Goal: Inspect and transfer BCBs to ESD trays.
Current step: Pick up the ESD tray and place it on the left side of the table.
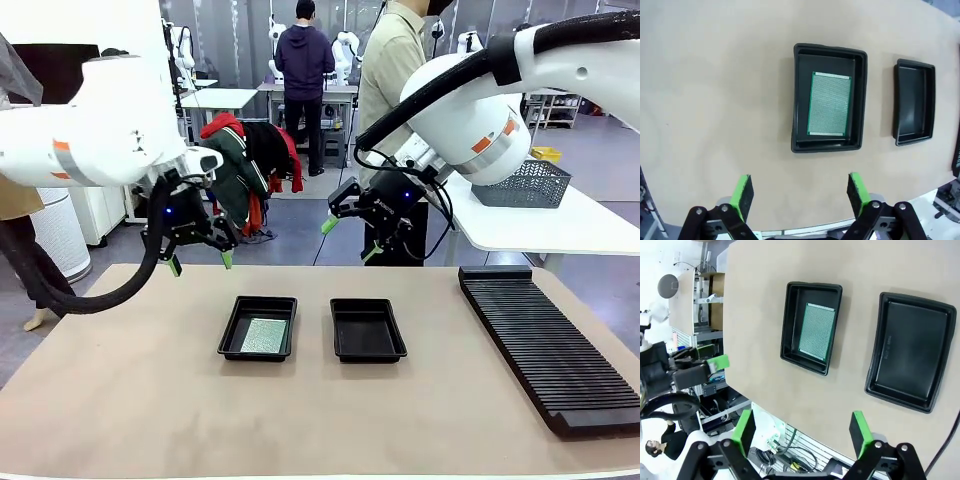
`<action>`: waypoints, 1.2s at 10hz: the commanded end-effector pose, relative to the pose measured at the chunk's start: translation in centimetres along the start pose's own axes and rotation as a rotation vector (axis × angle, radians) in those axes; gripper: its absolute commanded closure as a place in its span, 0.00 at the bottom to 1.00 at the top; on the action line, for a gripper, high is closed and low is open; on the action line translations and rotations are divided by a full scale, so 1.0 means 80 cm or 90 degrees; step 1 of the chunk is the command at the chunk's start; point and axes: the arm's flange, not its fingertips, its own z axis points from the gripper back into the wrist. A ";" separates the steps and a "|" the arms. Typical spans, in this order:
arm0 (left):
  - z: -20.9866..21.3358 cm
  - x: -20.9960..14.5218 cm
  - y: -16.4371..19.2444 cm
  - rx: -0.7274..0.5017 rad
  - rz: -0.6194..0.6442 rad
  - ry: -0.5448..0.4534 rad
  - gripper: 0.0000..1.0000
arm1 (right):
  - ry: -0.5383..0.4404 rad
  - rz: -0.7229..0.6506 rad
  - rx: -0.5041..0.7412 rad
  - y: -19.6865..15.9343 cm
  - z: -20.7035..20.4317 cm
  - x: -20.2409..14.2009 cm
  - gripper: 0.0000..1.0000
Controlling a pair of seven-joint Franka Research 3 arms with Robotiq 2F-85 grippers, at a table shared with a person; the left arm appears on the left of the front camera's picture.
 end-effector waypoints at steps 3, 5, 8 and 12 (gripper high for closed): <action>-0.045 0.029 -0.009 0.042 -0.047 -0.019 0.00 | -0.009 -0.011 -0.017 0.003 -0.002 0.003 0.00; -0.071 0.034 -0.012 0.047 -0.066 -0.027 0.00 | -0.009 -0.011 -0.017 0.003 -0.002 0.003 0.00; -0.113 0.042 -0.011 0.055 -0.094 -0.039 0.00 | -0.009 -0.011 -0.017 0.003 -0.002 0.003 0.00; -0.157 0.046 -0.002 0.069 -0.145 -0.018 0.00 | -0.009 -0.011 -0.017 0.003 -0.002 0.003 0.00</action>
